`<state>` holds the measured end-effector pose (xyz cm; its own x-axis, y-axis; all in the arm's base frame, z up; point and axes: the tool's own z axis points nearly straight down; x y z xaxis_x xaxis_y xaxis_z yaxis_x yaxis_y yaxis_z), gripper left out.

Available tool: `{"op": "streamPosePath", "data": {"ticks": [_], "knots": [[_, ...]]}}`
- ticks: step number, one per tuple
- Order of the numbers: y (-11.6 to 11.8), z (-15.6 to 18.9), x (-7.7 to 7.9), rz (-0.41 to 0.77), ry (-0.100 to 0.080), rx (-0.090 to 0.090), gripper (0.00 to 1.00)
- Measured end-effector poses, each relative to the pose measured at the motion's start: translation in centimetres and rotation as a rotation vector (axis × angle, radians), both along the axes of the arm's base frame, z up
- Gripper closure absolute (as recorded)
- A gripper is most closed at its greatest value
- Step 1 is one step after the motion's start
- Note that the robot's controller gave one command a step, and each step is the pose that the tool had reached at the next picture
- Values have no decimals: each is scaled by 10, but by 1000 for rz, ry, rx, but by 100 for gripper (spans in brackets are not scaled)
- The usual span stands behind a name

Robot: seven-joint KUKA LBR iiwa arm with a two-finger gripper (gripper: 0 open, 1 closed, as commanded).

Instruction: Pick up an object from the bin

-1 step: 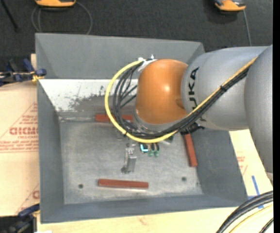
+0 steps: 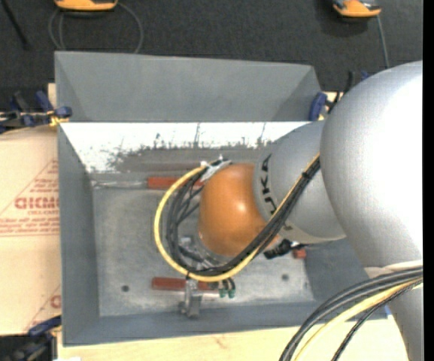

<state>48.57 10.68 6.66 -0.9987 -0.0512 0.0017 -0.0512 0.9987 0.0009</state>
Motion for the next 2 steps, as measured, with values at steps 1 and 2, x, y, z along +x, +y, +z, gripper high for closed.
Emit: {"op": "streamPosePath", "data": {"ticks": [1, 2], "knots": [[0, 4, 2, -3, -5, 1, 100], [-22, 141, -1, 59, -12, -1, 100]]}}
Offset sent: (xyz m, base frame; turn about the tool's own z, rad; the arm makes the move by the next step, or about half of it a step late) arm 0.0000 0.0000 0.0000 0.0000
